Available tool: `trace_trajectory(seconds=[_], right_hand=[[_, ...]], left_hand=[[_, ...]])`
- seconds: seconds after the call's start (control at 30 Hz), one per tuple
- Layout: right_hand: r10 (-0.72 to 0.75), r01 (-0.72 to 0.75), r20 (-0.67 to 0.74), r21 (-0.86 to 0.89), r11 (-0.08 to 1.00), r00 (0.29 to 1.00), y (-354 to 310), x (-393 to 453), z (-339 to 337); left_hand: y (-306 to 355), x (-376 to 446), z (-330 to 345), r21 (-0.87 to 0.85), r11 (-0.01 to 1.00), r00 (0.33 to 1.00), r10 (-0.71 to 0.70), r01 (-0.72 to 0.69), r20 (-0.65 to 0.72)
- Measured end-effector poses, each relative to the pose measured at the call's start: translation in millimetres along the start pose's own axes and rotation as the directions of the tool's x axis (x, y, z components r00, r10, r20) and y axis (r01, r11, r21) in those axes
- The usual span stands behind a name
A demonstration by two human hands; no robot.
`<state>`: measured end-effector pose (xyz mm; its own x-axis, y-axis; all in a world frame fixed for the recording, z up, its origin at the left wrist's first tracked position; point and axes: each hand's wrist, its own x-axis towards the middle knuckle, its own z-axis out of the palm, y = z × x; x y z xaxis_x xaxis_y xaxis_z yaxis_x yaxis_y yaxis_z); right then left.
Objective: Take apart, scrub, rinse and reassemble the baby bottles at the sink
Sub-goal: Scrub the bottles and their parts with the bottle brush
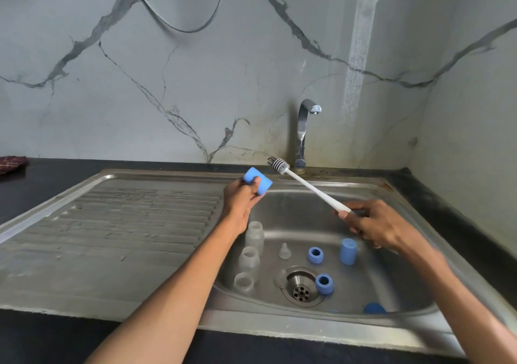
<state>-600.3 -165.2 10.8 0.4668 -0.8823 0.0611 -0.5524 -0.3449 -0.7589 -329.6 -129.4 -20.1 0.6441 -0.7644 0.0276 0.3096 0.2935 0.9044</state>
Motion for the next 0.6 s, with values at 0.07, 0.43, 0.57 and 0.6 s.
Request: trace_trajectory(seconds=[0.07,0.43,0.57,0.6], right_hand=[[0.004,-0.006,-0.035,-0.039,0.999,0.999,2.4,2.0,-2.2],[-0.007,-0.054,-0.199,-0.3,0.952,0.98,10.9,-0.6,-15.3],[0.012,-0.063,-0.205,-0.241,0.968,0.979,15.1,1.0,-23.6],[0.012,-0.058,-0.196,-0.231,0.971,0.981,16.5,2.0,-24.7]], left_hand=[[-8.0,-7.9,12.5,0.175,0.982,0.994,0.064,-0.078,0.083],[-71.1,-51.8,65.9,0.768,0.564,0.893,-0.112,-0.303,0.435],[-108.4,-63.5,88.0,0.816,0.403,0.848,-0.156,-0.413,0.506],[-115.3,-63.7,93.0,0.822,0.363,0.84,-0.159,-0.439,0.519]])
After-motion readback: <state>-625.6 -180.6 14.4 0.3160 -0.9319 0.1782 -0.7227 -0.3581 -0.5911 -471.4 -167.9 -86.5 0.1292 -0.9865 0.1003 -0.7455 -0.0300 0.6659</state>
